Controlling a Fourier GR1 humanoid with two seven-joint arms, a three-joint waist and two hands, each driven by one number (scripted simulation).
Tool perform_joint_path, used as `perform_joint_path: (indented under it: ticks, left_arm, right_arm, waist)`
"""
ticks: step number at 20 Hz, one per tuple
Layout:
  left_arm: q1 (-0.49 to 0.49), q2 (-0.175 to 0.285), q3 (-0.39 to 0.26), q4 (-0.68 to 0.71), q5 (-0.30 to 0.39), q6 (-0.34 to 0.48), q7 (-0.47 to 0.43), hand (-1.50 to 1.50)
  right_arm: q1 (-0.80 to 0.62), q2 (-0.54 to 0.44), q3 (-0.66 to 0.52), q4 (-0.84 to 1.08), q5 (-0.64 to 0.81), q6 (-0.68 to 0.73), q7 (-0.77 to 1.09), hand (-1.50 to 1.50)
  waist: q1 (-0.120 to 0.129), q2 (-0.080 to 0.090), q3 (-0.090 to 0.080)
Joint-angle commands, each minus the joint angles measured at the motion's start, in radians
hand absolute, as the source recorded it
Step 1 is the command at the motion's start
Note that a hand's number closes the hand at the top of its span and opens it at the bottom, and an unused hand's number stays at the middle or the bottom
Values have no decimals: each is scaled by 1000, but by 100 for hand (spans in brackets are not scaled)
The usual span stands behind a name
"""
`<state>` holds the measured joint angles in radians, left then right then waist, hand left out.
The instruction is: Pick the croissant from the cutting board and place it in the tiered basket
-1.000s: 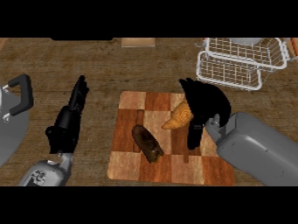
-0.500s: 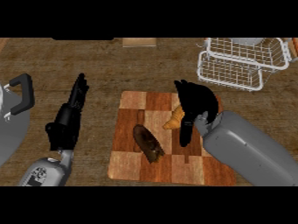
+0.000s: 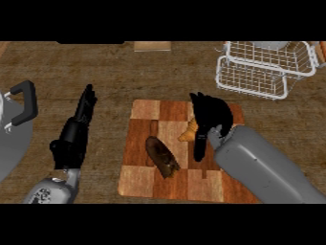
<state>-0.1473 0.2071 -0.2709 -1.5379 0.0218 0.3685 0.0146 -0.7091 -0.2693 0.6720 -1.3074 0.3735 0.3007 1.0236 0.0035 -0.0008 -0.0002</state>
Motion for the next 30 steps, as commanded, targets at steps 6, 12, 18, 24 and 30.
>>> perform_joint_path:
  ticks: [6,12,18,24,30]
  left_arm:
    - [-9,-26,51,5,-20,-42,0,0]
    - [11,-62,43,-18,-71,-37,24,0]
    - [23,-53,100,22,-58,-99,-35,0]
    - [-25,-52,119,-36,-57,-114,62,0]
    - [-36,-73,142,47,-68,-125,7,0]
  right_arm:
    - [25,71,-109,24,104,81,33,-150]
    - [44,137,-159,84,193,82,-25,-150]
    - [129,161,-199,89,284,33,-101,-150]
    - [120,189,-164,191,446,-117,-207,150]
    - [83,175,-153,272,561,-135,-285,150]
  waist:
    - [-1,0,0]
    - [0,0,0]
    - [-1,1,0]
    - [4,2,0]
    - [1,2,0]
